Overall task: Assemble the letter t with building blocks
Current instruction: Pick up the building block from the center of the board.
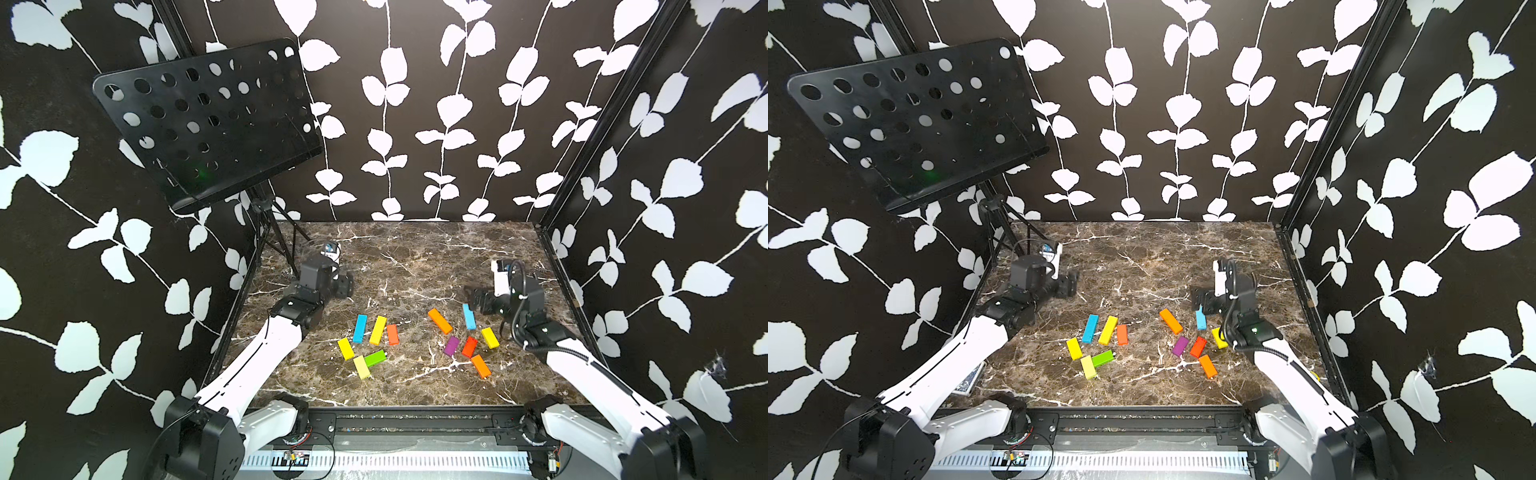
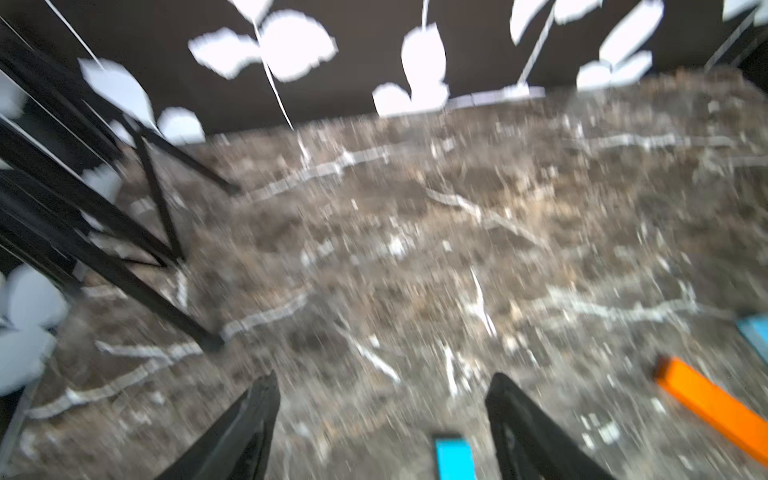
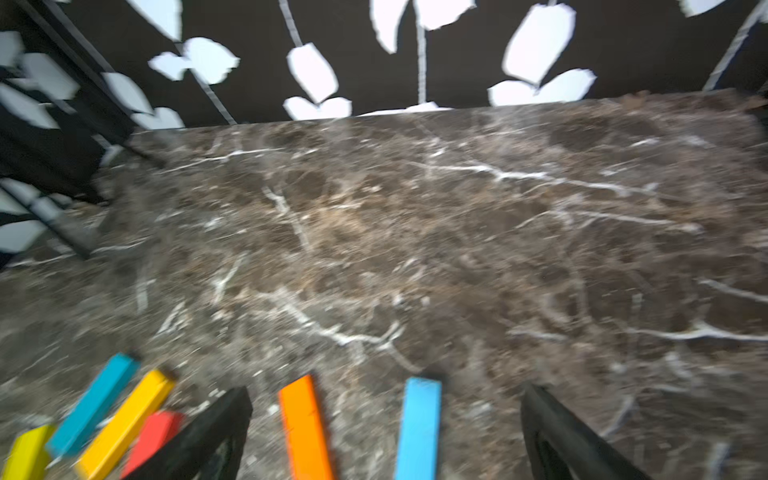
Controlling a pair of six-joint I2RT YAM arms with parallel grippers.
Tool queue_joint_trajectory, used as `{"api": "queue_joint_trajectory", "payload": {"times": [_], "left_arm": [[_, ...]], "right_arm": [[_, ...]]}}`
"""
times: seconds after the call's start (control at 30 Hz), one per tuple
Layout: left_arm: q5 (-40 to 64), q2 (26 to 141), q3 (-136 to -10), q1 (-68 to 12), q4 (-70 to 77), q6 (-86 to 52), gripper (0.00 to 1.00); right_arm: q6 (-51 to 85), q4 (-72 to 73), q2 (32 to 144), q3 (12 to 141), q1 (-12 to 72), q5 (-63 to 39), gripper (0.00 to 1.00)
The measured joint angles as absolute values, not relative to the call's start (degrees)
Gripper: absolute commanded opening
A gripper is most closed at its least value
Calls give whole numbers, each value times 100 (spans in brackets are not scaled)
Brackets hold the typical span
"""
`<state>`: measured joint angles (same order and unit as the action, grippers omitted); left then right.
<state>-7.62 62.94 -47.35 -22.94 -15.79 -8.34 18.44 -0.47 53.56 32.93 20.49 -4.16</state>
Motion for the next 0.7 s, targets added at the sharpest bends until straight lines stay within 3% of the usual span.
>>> {"api": "queue_joint_trajectory", "payload": {"times": [0.3, 0.7], "left_arm": [[-687, 6646, -4517, -3183, -2617, -1619, 73], [-648, 7867, -4617, -3573, -2700, -2132, 71]], "right_arm": [[2106, -454, 5177, 3197, 2670, -838, 99], [2523, -683, 5428, 2954, 3378, -281, 95]]}}
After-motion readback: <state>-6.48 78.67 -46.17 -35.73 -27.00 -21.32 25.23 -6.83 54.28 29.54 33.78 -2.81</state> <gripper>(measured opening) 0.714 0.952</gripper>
